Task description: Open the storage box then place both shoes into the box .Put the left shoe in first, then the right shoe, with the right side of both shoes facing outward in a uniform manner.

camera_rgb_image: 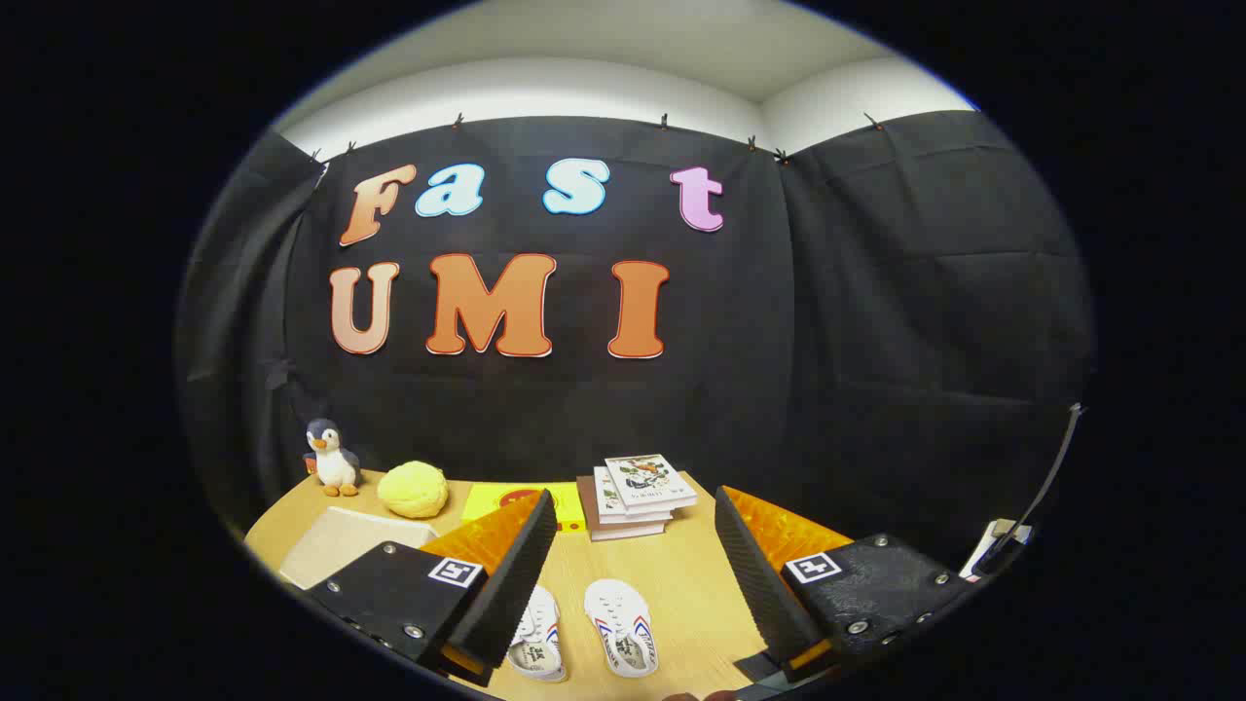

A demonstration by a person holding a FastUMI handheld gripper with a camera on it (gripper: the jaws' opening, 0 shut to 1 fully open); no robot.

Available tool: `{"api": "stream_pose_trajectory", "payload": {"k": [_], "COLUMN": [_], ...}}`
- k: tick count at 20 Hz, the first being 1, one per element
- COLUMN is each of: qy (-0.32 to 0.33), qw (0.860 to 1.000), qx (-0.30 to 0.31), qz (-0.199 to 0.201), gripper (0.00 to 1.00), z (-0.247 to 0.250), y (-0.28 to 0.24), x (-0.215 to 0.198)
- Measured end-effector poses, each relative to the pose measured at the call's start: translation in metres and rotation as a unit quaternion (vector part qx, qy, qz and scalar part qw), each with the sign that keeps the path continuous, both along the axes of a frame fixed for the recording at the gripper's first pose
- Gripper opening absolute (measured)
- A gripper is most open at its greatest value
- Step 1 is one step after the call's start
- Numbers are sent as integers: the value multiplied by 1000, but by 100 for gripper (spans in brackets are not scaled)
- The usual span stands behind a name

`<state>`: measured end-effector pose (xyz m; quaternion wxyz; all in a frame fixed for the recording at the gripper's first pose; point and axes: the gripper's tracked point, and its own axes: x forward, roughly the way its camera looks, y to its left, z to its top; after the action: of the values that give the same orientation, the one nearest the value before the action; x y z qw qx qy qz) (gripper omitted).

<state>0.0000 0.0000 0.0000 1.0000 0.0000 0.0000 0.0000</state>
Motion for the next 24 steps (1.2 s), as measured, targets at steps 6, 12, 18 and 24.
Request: {"api": "stream_pose_trajectory", "payload": {"k": [6, 12, 18, 24], "qy": [23, 43, 49, 131], "qw": [999, 995, 986, 952], "qx": [-5, 5, 14, 41], "qz": [28, 89, 159, 273], "gripper": [97, 97, 97, 97], "z": [-8, -10, -21, -75], "y": [23, 40, 51, 93], "x": [-3, 29, 55, 64]}}
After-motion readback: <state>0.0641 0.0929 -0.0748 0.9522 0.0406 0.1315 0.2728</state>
